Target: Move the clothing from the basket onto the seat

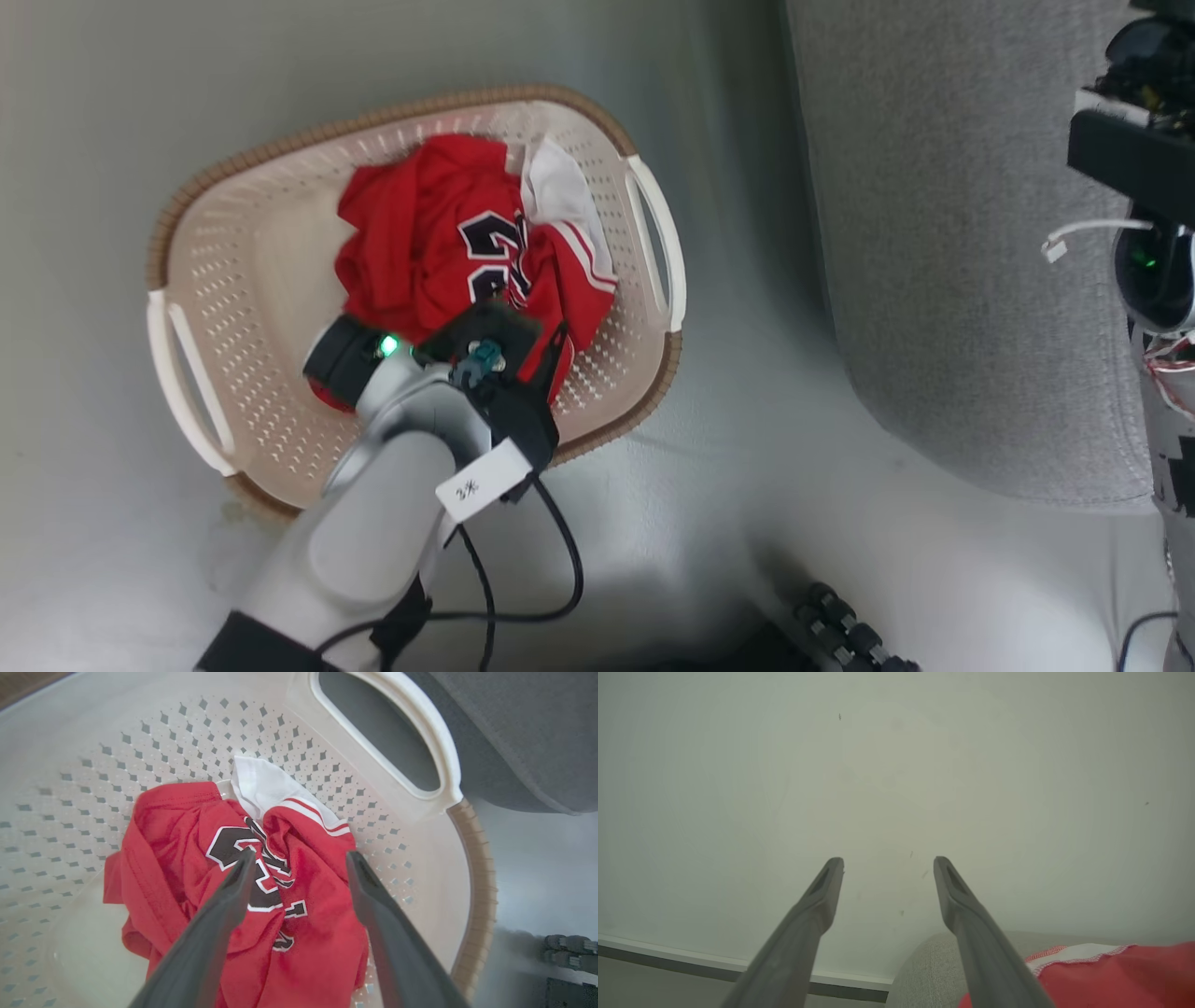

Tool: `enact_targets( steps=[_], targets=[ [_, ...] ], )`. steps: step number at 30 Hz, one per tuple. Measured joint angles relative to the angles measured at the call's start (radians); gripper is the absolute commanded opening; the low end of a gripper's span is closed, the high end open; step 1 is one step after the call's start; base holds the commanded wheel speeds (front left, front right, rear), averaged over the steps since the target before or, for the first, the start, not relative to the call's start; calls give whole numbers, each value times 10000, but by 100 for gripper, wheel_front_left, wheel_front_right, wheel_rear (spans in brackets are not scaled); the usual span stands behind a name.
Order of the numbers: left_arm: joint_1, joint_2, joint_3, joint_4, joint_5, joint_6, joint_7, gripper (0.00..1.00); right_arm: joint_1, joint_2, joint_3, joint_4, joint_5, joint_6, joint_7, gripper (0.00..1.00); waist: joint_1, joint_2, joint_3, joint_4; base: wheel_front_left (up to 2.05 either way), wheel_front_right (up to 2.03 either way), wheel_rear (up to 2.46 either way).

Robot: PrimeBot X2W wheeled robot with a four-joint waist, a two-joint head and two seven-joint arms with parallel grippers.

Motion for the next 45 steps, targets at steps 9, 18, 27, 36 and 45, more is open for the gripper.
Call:
enact_targets(
  steps=[9, 18, 27, 36, 45],
  targets=[
    [-606, -4, -121, 558, 98, -86, -19, 100, -452, 219, 134, 303, -44, 13, -130, 100, 1, 1, 1008, -209, 0, 0, 0],
    [-913, -4, -151, 1139, 98, -157, -138, 100, -644, 295, 192, 512, -81, 73, -263, 100, -1, -1, 1435, -459, 0, 0, 0],
    [-1249, 2, -205, 1762, 345, -71, -138, 58, -834, 449, 291, 648, -104, 81, -353, 100, -1, -1, 1631, -691, 0, 0, 0],
    [-1384, -2, -244, 2128, 370, -71, -472, 0, -834, 504, 311, 1081, -207, 130, -443, 100, -1, -2, 1469, -724, 0, 0, 0],
    [-1385, -13, -190, 2230, 263, -82, -1267, 0, -809, 644, 573, 1845, -299, 261, -502, 100, -1, -1, 991, -549, 0, 0, 0]
  ],
)
